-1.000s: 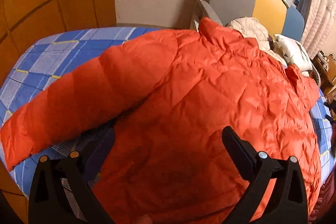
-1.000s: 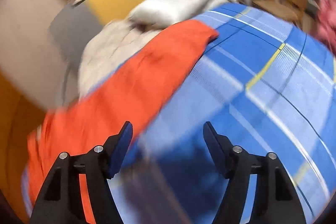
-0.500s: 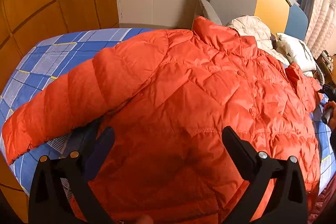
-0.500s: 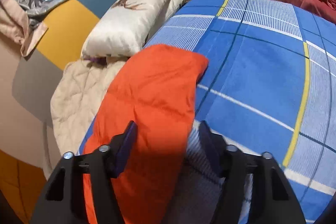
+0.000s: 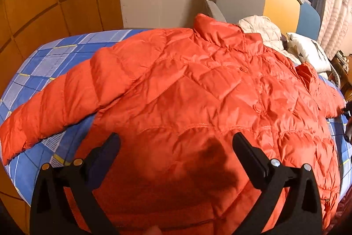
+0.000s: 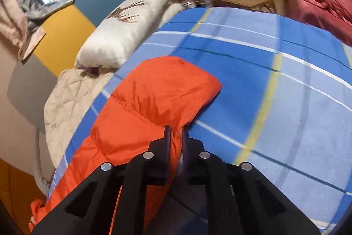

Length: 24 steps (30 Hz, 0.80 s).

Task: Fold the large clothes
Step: 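Lift the gripped sleeve with the right tool and fold it across the jacket body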

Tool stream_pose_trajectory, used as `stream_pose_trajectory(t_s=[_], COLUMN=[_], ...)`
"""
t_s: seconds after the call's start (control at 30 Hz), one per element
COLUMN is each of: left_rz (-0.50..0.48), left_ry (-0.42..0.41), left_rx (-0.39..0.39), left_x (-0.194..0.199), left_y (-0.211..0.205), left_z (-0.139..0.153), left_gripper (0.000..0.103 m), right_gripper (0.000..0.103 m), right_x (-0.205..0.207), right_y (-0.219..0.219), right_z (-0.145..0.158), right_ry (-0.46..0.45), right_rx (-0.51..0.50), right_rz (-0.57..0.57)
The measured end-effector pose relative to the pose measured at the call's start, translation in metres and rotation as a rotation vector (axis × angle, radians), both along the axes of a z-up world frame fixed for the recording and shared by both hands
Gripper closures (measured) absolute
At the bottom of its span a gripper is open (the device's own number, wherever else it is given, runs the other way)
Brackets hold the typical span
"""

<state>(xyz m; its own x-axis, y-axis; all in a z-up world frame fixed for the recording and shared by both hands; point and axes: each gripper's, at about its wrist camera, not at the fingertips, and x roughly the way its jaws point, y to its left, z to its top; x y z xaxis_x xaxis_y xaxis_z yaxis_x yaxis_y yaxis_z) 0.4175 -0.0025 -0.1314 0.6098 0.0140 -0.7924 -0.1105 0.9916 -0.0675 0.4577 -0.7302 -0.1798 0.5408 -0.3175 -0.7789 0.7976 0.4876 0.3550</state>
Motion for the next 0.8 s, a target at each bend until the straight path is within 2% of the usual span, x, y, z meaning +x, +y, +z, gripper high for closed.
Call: stream_pose_trajectory(t_s=[0.1, 0.27, 0.37, 0.43, 0.53, 0.57, 0.63, 0.67, 0.7, 0.8], left_rz=[-0.01, -0.052, -0.078, -0.092, -0.109, -0.113, -0.112, -0.105, -0.098, -0.082], left_ry=[-0.008, -0.025, -0.042, -0.057, -0.076, -0.071, -0.062, -0.053, -0.045, -0.011], left_rx=[-0.011, -0.015, -0.022, -0.036, -0.017, -0.016, -0.017, -0.022, -0.025, -0.049], left_x=[0.001, -0.003, -0.007, -0.009, -0.011, -0.01, -0.008, -0.006, -0.005, 0.005], left_y=[-0.006, -0.019, -0.023, -0.025, -0.029, -0.029, -0.031, -0.032, -0.032, -0.032], left_z=[0.001, 0.001, 0.004, 0.006, 0.006, 0.004, 0.001, -0.002, -0.004, -0.011], left_gripper=[0.002, 0.002, 0.002, 0.002, 0.002, 0.002, 0.002, 0.002, 0.002, 0.002], right_gripper=[0.096, 0.103, 0.103, 0.103, 0.103, 0.1, 0.08, 0.058, 0.055, 0.055], right_x=[-0.032, -0.075, -0.091, -0.102, -0.1, -0.098, -0.092, -0.089, -0.086, -0.07], right_y=[0.002, -0.002, -0.008, -0.007, -0.002, -0.001, -0.006, -0.007, -0.01, -0.019], right_z=[0.002, 0.008, 0.009, 0.014, 0.012, 0.011, 0.002, -0.001, -0.005, -0.017], right_ry=[0.014, 0.03, -0.007, -0.056, -0.077, -0.081, -0.131, -0.146, -0.154, -0.174], right_rx=[-0.007, 0.002, 0.082, 0.084, 0.109, 0.11, 0.16, 0.178, 0.188, 0.209], right_rz=[-0.032, -0.088, -0.089, -0.108, -0.074, -0.071, -0.072, -0.08, -0.1, -0.11])
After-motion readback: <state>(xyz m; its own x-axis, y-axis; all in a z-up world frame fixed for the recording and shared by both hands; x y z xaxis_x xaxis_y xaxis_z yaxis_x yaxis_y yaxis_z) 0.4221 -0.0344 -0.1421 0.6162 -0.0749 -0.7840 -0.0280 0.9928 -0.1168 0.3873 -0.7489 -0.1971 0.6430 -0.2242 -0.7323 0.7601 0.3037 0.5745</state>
